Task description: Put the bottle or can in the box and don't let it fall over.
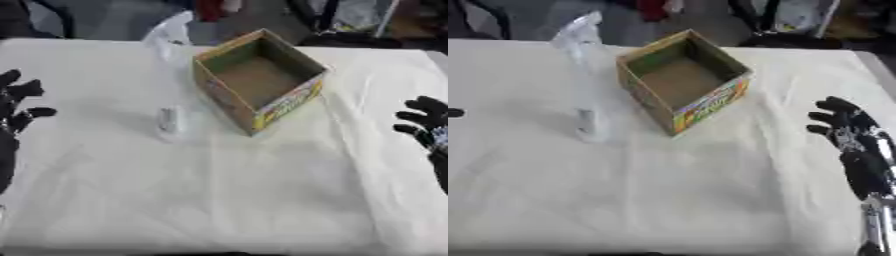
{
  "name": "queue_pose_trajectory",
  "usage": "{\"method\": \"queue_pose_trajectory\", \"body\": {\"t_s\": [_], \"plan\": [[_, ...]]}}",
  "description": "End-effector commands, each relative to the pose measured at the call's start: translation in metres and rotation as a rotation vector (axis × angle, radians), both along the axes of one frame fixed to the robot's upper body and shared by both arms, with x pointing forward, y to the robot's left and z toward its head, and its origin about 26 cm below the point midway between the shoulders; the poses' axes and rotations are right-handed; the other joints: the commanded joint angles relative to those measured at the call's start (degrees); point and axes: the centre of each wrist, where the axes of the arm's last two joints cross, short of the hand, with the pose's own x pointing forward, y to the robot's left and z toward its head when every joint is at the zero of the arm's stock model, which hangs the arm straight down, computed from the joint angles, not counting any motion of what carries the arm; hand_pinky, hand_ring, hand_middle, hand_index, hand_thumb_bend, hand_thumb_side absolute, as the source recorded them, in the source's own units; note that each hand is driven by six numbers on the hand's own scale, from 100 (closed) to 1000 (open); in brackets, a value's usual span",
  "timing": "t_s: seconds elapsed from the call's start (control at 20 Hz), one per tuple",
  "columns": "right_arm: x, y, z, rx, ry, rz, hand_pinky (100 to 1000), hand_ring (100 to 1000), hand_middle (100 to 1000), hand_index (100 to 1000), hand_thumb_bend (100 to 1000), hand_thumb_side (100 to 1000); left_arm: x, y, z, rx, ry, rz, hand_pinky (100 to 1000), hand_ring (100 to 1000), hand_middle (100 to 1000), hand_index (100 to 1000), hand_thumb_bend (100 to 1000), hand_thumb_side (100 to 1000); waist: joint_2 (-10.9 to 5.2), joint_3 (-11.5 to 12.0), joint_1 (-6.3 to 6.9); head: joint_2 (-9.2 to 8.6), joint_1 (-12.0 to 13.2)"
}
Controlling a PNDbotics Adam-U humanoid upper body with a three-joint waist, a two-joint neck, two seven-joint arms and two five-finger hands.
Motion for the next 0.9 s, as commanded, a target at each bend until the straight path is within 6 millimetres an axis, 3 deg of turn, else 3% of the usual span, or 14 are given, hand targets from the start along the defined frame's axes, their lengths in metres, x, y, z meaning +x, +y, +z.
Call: {"method": "queue_pose_trajectory", "body": {"t_s": [0.05, 0.55, 0.9], "plan": [[0.001, -0.002, 0.009, -0.024, -0.029, 0.001, 751, 794, 789, 835, 100, 470, 0.000, 0.000, 0.007, 0.019, -0.020, -0.007, 687, 914, 658, 892, 100, 756, -0.62, 0.02, 0.13, 0.31, 0.14], [0.001, -0.002, 0.010, -0.022, -0.029, 0.002, 751, 794, 788, 836, 100, 471, 0.001, -0.002, 0.008, 0.037, -0.018, -0.026, 688, 925, 668, 895, 100, 749, -0.61, -0.02, 0.17, 0.31, 0.12], [0.001, -0.002, 0.010, -0.023, -0.026, 0.006, 751, 794, 788, 836, 100, 470, 0.012, -0.008, 0.025, 0.194, -0.049, -0.106, 699, 960, 713, 946, 100, 704, -0.70, -0.34, 0.27, 0.23, 0.37]]}}
